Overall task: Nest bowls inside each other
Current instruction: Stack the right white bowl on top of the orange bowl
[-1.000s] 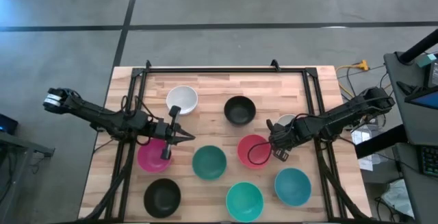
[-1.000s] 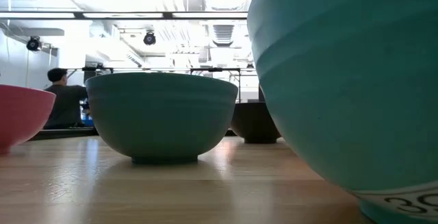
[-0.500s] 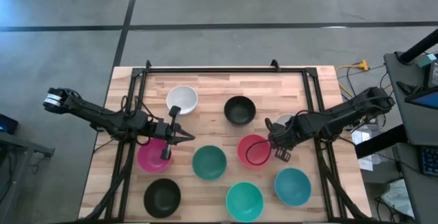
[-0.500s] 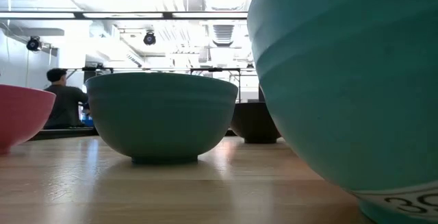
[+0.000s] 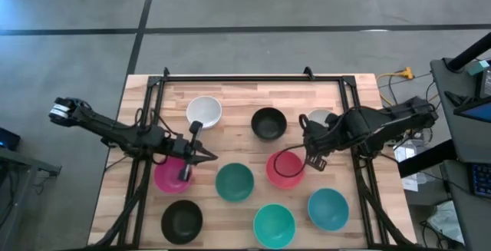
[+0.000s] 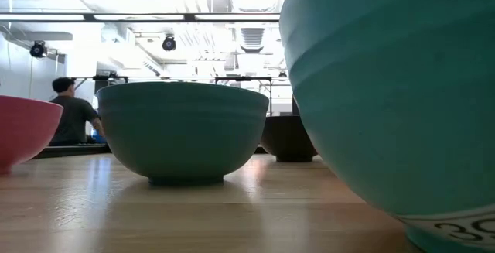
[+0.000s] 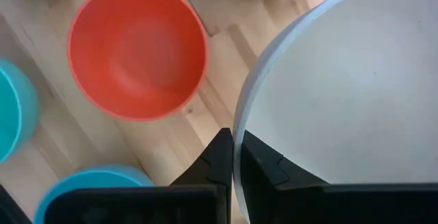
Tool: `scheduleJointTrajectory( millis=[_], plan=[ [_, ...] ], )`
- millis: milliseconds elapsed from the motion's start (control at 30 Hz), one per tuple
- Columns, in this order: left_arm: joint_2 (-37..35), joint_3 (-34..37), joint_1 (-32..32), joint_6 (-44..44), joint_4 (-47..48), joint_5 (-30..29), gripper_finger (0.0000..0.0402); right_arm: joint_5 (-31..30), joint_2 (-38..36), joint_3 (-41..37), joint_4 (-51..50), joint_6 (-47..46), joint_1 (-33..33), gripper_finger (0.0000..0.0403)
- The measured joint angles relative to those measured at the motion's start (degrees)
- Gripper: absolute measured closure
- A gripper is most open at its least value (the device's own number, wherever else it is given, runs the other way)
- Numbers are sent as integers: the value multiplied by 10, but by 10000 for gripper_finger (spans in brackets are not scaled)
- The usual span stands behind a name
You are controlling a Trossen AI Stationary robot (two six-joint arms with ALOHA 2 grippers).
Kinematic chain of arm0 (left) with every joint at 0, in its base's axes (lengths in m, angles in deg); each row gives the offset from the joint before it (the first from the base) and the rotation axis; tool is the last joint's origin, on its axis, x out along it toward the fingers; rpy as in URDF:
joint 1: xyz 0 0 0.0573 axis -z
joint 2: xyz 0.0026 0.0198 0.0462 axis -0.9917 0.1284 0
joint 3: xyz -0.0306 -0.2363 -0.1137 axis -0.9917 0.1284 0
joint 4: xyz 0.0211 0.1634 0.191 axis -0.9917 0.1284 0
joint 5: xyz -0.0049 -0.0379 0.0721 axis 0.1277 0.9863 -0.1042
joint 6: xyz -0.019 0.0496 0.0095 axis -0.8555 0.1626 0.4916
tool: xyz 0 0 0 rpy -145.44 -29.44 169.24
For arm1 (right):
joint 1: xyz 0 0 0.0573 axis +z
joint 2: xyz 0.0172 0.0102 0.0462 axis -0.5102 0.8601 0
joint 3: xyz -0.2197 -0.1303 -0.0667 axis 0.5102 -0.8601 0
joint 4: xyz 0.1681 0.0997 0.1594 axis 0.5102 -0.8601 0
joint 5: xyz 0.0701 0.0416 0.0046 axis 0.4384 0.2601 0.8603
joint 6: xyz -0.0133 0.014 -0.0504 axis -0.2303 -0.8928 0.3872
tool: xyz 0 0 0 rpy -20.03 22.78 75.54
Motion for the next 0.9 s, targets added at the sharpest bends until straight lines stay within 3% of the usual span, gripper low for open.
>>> scheduleJointTrajectory(
  millis=[267,533,667,900],
  plan=[
    [-1,0,36,1,-16,0,402,0,113,118,-23,44,5,390],
    [0,0,56,1,-21,-3,402,50,268,263,-23,185,30,390],
    [1,0,70,2,-22,-14,402,44,323,333,-22,268,61,390],
    [1,0,82,6,-22,-30,402,19,352,371,-24,247,107,390]
  ],
)
